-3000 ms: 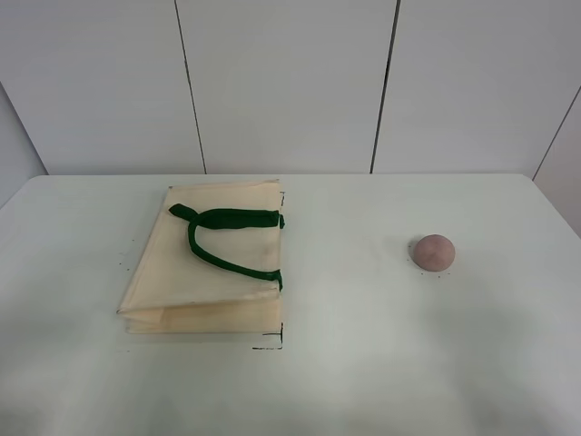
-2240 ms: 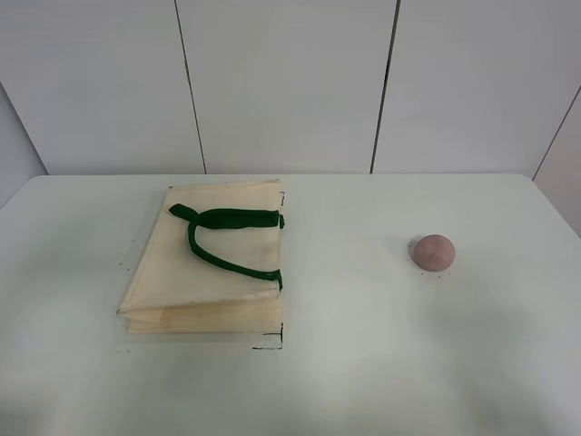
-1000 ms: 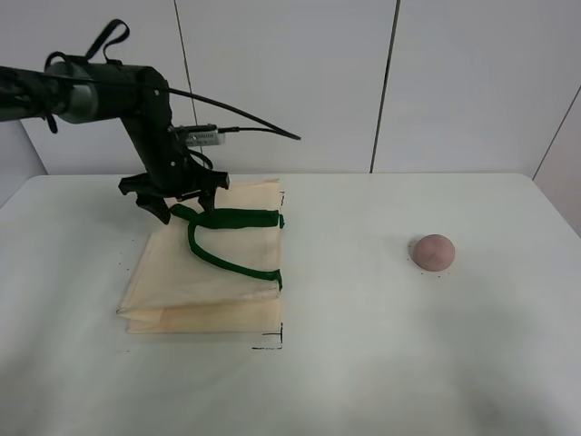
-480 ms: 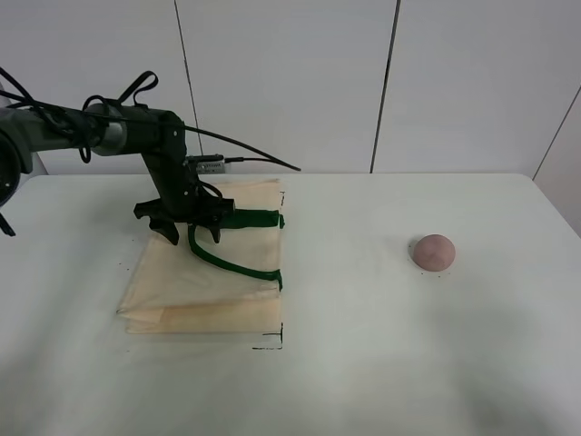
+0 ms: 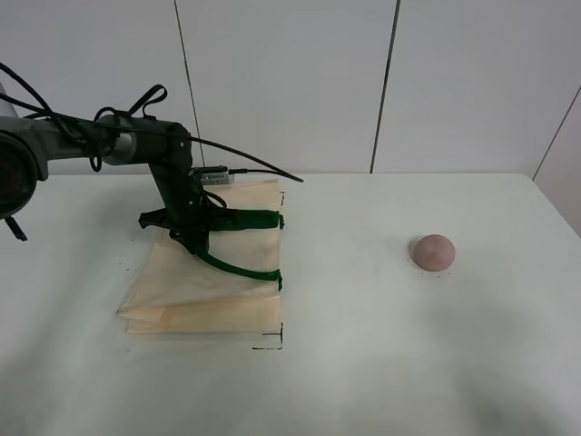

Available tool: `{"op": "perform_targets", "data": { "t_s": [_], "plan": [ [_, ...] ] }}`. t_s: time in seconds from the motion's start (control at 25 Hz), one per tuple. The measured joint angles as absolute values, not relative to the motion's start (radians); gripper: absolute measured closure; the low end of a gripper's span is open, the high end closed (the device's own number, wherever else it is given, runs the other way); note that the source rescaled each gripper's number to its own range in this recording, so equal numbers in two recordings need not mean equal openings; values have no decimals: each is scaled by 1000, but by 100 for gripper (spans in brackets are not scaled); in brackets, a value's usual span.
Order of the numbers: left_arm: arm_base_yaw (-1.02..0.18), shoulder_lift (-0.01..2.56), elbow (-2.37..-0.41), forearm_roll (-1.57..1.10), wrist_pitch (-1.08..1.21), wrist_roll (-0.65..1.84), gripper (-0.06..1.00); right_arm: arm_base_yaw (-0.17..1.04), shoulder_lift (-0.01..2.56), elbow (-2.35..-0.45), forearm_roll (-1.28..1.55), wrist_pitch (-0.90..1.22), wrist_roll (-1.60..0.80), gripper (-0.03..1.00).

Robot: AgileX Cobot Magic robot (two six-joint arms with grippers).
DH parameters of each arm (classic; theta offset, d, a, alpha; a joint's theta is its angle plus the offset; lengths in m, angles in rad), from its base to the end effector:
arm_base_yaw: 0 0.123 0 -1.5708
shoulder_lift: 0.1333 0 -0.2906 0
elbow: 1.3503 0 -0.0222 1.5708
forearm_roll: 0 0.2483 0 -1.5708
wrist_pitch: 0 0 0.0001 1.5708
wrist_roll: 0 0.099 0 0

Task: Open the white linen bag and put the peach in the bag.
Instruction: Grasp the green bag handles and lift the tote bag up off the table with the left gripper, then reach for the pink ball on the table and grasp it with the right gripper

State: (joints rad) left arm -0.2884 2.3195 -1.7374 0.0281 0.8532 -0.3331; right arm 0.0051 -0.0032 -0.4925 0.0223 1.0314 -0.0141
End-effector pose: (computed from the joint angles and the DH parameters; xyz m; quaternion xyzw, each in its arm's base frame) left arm 0.4562 -0.1331 0.1128 -0.0142 0.9936 -0.0230 0.1093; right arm -0.0039 0.0019 0.2729 -0.0084 0.8466 0.0087 0.5322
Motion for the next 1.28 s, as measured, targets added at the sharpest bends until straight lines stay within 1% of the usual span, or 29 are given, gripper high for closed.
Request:
{"op": "perform_targets", "data": {
  "t_s": [0.04, 0.08, 0.28, 0.56, 0.72, 0.96, 1.08, 1.2, 1.28],
  "plan": [
    [-288, 2318, -1743, 29, 865, -334, 94, 5, -3, -492, 22, 1031, -14, -3],
    [-288, 2317, -1751, 29, 876, -336, 94, 5, -3, -492, 22, 1031, -14, -3],
    [-288, 2263, -1841, 30, 1026, -316, 94, 5, -3, -492, 22, 1031, -14, -3],
    [-288, 2093, -2075, 28, 1180, -222, 94, 5, -3, -492, 22, 1031, -11, -3],
    [-288, 2046, -2157, 17, 1181, -173, 94, 5, -3, -492, 22, 1031, -11, -3],
    [-288, 1966, -2164, 9, 1182, -160, 94, 5, 0, -492, 22, 1031, -11, -3],
    [-288, 1929, -2164, 12, 1182, -153, 94, 5, 79, -501, 31, 1021, -11, -3],
    [-288, 1906, -2164, 12, 1182, -149, 94, 5, 260, -536, 58, 944, -15, -3],
    [-288, 1901, -2164, 14, 1182, -148, 94, 5, 429, -567, 84, 876, -37, -3]
  ]
}}
